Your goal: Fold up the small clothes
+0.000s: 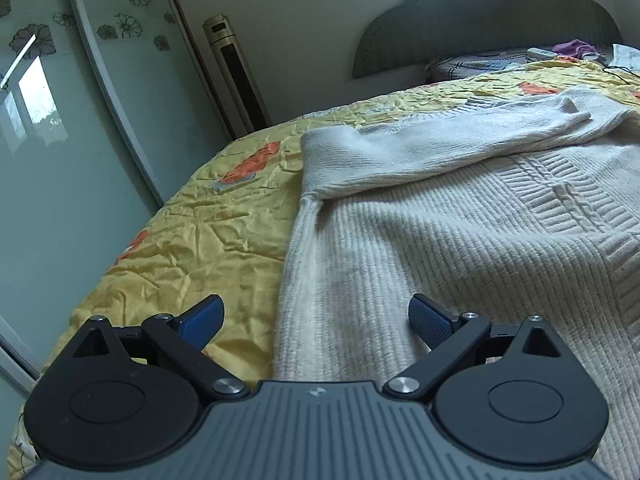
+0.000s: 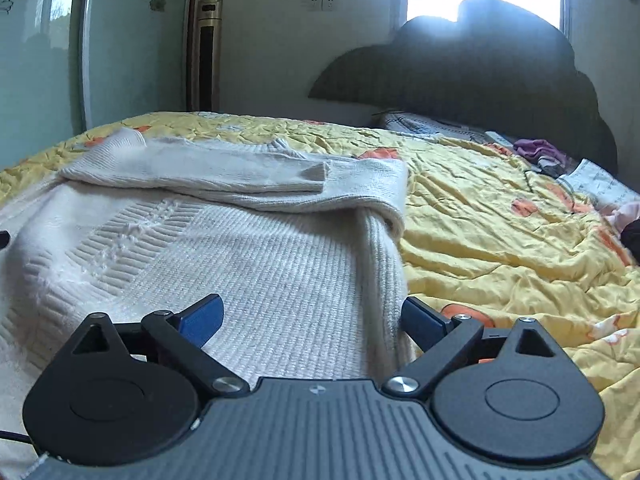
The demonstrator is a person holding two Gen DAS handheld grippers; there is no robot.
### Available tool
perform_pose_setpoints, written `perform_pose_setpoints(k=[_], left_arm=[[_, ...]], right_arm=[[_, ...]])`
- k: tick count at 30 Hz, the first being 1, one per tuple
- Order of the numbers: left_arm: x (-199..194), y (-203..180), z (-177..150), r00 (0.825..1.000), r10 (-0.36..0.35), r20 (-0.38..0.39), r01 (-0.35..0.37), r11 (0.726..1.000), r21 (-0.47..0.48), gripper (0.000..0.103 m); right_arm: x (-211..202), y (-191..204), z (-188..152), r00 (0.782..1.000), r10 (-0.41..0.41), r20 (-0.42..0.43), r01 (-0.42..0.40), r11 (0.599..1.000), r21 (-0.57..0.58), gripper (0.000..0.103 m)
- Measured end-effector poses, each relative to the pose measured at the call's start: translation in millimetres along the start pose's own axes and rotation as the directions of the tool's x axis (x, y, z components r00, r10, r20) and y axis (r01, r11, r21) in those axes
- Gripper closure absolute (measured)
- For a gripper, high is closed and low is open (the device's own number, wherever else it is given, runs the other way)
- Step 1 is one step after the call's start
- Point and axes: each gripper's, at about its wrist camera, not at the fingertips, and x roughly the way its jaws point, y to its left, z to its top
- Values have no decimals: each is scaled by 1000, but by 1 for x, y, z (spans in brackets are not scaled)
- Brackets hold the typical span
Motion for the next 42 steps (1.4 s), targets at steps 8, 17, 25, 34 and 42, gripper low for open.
perform_pose_setpoints(k=[8,17,25,34,42], left_arm=[[0,62,-3,990,-123,-65,109,977,-183,4],[-17,68,-30,931,-350,-103,319,918,-238,3],[-18,81,-44,889,-436,-139,367,861,-353,4],[-28,68,-47,859,-495,-127,437,840,-321,4],[-39,51,-55,891,-448,-69,416,870,-265,4]], right_arm=[[1,-2,-3,997,-65,-33,63,995,-75,7],[-22,-6,-17,997,32,-67,-32,999,-7,5],[-37,-34,-42,986,132,-101,-107,969,222,5],[-57,-50,-52,964,250,-90,-205,915,348,7],[-64,-36,-55,955,265,-130,-210,919,333,5]])
